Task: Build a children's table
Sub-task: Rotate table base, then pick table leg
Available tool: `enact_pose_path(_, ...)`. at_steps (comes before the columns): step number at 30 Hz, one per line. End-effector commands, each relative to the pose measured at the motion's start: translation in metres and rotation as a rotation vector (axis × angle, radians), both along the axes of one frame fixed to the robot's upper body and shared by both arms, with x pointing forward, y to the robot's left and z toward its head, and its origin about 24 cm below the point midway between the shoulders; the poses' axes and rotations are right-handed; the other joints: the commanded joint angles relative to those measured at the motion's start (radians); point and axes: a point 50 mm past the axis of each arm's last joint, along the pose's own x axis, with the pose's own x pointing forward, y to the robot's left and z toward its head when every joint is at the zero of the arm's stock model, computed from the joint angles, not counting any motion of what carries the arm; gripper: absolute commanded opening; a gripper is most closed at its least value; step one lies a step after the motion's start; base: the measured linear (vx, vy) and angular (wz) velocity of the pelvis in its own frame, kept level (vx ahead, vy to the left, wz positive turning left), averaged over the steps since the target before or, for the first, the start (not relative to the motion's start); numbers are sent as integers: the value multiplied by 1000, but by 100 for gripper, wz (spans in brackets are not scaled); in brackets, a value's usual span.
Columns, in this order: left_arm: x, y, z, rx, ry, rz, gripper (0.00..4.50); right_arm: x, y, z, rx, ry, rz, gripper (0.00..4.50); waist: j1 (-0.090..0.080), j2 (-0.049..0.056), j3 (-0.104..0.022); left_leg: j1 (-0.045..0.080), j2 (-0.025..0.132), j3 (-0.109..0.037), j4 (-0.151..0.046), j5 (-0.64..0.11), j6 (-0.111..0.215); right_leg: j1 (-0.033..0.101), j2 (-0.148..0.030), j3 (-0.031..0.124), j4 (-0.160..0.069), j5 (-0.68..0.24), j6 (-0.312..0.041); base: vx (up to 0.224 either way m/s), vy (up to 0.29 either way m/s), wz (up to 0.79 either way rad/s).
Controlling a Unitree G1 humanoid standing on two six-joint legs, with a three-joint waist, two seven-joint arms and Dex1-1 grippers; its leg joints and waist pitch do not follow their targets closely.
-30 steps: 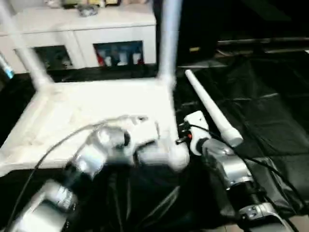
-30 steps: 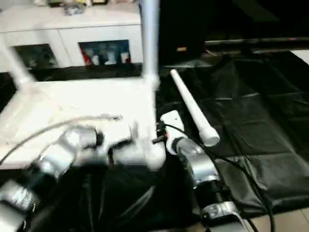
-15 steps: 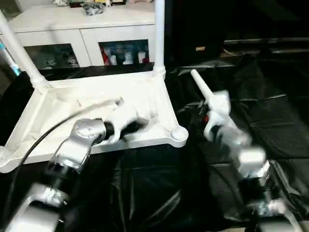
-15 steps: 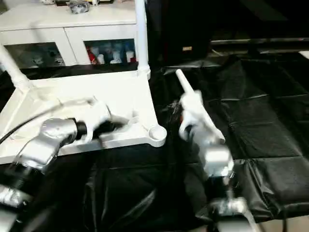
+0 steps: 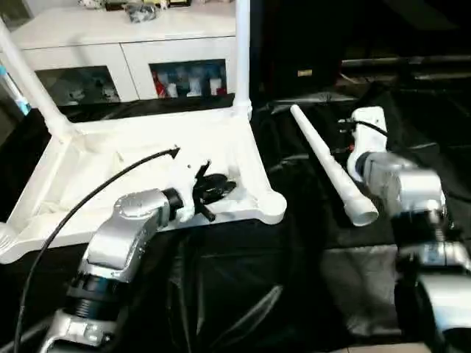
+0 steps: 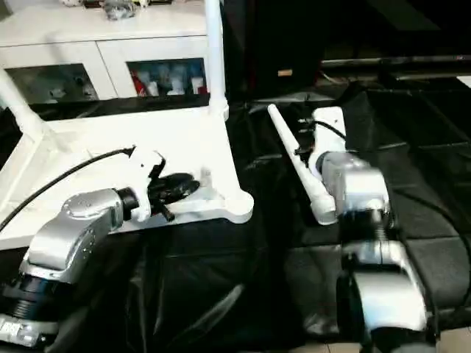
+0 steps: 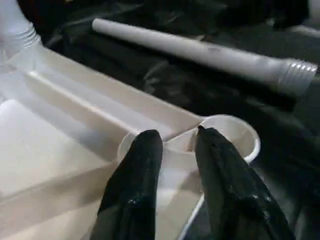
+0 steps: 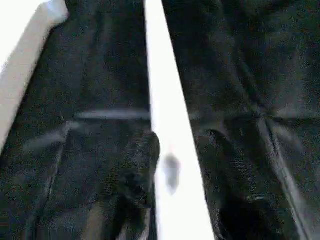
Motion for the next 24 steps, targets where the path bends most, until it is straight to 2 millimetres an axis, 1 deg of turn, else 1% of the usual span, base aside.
enact_pose_path(1, -2, -1, 1, -5, 11, 9, 188, 3, -2, 6, 26, 14, -9, 185, 6, -20, -74, 24, 42, -24, -62, -247, 14, 38, -47, 36, -75, -327, -202, 0, 0, 0)
enact_pose_path(2, -3, -4, 2, -12, 16, 4, 199, 4, -3, 6, 38, 35, -9, 197, 3, -21, -75, 24, 42, -25, -62, -249, 11, 40, -46, 35, -71, -323, -205, 0, 0, 0)
enact_pose_path(4, -5, -9, 3, -15, 25, -18, 213, 4, -4, 5, 47, 71, -11, 211, 3, -22, -75, 24, 42, -24, -60, -251, 13, 39, -46, 35, -73, -321, -206, 0, 0, 0)
enact_pose_path(5, -6, -11, 3, -16, 27, -31, 213, 4, -4, 4, 46, 85, -12, 211, 3, -22, -75, 22, 42, -24, -60, -245, 15, 41, -46, 35, -72, -315, -207, 0, 0, 0)
enact_pose_path(6, -7, -13, 4, -18, 29, -47, 232, 4, -5, 3, 43, 102, -13, 229, 3, -22, -74, 22, 42, -23, -59, -246, 16, 39, -46, 35, -73, -315, -209, 0, 0, 0)
enact_pose_path(7, -9, -16, 5, -22, 31, -68, 243, 4, -7, 3, 39, 112, -17, 240, 4, -18, -75, 23, 41, -24, -59, -245, 15, 40, -46, 35, -72, -313, -210, 0, 0, 0)
enact_pose_path(8, -10, -18, 6, -26, 35, -82, 250, 5, -8, 4, 38, 117, -22, 247, 4, -21, -75, 22, 41, -22, -58, -243, 15, 40, -47, 35, -73, -312, -211, 0, 0, 0)
enact_pose_path(9, -10, -19, 6, -25, 34, -87, 255, 6, -9, 4, 38, 122, -24, 252, 3, -19, -76, 22, 41, -23, -57, -242, 14, 41, -46, 34, -72, -309, -213, 0, 0, 0)
enact_pose_path(12, -11, -20, 6, -18, 36, -99, 288, 6, -10, 4, 38, 144, -21, 283, 3, -22, -75, 21, 40, -23, -57, -245, 18, 41, -45, 33, -73, -313, -212, 0, 0, 0)
enact_pose_path(14, -12, -21, 6, -12, 38, -109, 300, 5, -11, 3, 39, 159, -15, 296, 2, -22, -75, 21, 41, -24, -58, -251, 17, 41, -44, 32, -72, -322, -210, 0, 0, 0)
enact_pose_path(15, -12, -22, 6, -5, 34, -117, 320, 4, -11, 0, 8, 202, 1, 317, 1, -25, -74, 21, 42, -23, -58, -253, 16, 41, -45, 33, -74, -326, -207, 0, 0, 0)
enact_pose_path(16, -13, -23, 6, 1, 32, -122, 320, 3, -11, -2, -15, 234, 11, 317, 1, -24, -75, 21, 41, -24, -57, -252, 15, 42, -44, 31, -71, -327, -211, 0, 0, 0)
enact_pose_path(17, -13, -23, 6, 3, 32, -125, 336, 2, -11, -3, -14, 249, 22, 331, 1, -25, -75, 20, 41, -23, -56, -251, 16, 42, -45, 32, -72, -325, -214, 0, 0, 0)
enact_pose_path(18, -14, -23, 7, 6, 31, -127, 341, 1, -11, -4, -11, 269, 34, 332, 1, -27, -75, 19, 42, -23, -55, -248, 18, 43, -46, 33, -71, -323, -217, 0, 0, 0)
enact_pose_path(19, -14, -24, 7, 11, 28, -128, 341, 0, -11, -7, 0, 295, 41, 332, 2, -26, -74, 19, 42, -23, -56, -250, 19, 42, -46, 32, -72, -327, -216, 0, 0, 0)
enact_pose_path(20, -14, -24, 7, 12, 27, -128, 350, 0, -12, -7, 5, 300, 42, 332, 3, -25, -75, 21, 44, -23, -55, -247, 20, 42, -47, 33, -71, -321, -218, 0, 0, 0)
enact_pose_path(21, -14, -24, 7, 17, 23, -125, 371, -3, -12, -14, 41, 338, 61, 316, 4, -32, -75, 20, 43, -22, -54, -239, 24, 43, -47, 33, -70, -317, -221, 0, 0, 0)
enact_pose_path(22, -14, -24, 7, 17, 23, -125, 371, -3, -13, -14, 44, 341, 62, 316, 5, -29, -76, 21, 44, -23, -54, -239, 24, 42, -48, 33, -69, -316, -224, 0, 0, 0)
enact_pose_path(23, -14, -24, 7, 17, 23, -125, 378, -4, -13, -17, 55, 351, 66, 306, 5, -31, -75, 20, 45, -22, -53, -234, 26, 42, -48, 33, -69, -311, -226, 0, 0, 0)
enact_pose_path(24, -14, -24, 7, 17, 23, -125, 386, -5, -14, -20, 64, 360, 68, 294, 5, -30, -76, 19, 45, -21, -53, -229, 26, 43, -47, 33, -68, -306, -228, 0, 0, 0)
